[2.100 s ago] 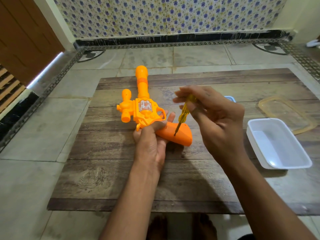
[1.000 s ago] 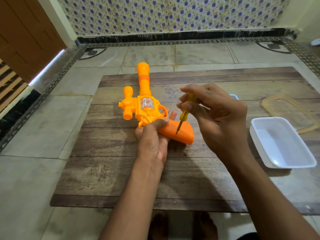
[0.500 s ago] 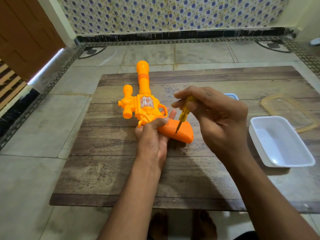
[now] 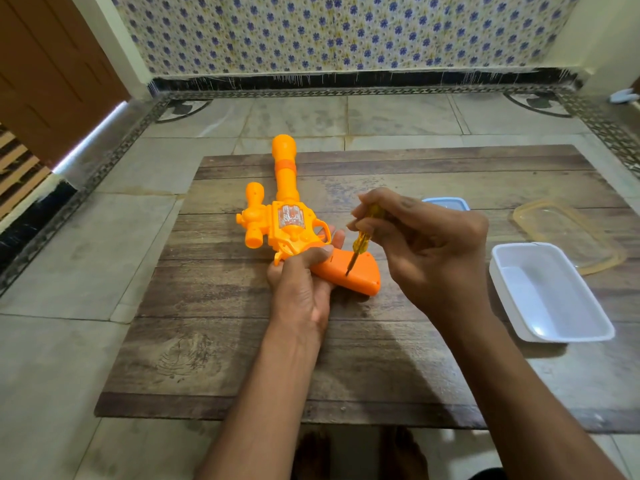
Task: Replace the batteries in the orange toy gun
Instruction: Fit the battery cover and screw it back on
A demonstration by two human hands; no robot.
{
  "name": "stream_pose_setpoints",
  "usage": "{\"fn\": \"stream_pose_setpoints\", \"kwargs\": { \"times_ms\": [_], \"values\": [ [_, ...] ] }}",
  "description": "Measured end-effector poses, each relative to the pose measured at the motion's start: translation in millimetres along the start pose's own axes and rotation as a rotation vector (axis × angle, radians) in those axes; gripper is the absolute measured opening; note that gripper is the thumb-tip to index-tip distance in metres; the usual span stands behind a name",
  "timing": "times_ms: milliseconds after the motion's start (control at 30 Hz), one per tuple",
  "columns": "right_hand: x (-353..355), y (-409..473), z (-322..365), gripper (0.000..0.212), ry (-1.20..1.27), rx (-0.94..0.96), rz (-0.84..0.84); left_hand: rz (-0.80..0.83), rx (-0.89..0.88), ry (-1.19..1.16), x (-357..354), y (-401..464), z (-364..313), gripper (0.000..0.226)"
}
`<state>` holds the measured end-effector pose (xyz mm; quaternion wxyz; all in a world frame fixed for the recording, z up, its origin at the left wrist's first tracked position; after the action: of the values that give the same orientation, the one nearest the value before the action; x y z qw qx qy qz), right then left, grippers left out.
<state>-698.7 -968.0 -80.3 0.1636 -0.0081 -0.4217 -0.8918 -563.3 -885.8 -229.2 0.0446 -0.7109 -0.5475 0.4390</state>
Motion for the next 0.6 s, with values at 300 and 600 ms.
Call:
{"fn": "stream_pose_setpoints", "kwargs": {
  "times_ms": [300,600],
  "values": [
    [3,-1,24,0.019,-0.327,0.182,-0.099,0.009,0.012,0.009,-2,-3,2,0.058],
    [-10,4,12,0.026,-0.173,0.045,0.065,-0.010,-0.030,0.029,-3,-6,-2,0.060]
  ]
}}
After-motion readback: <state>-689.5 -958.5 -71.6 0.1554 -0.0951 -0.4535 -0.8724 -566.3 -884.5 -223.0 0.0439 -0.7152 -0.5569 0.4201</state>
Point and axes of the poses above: each hand's wrist, its own y-axis towards the middle knuckle, its own x-axis out of the back of the hand, z = x × y, the point moved 10 cm from there along y, towards the middle knuckle, and after that the axes turned 11 degrees about -z, right-handed, at the moved point
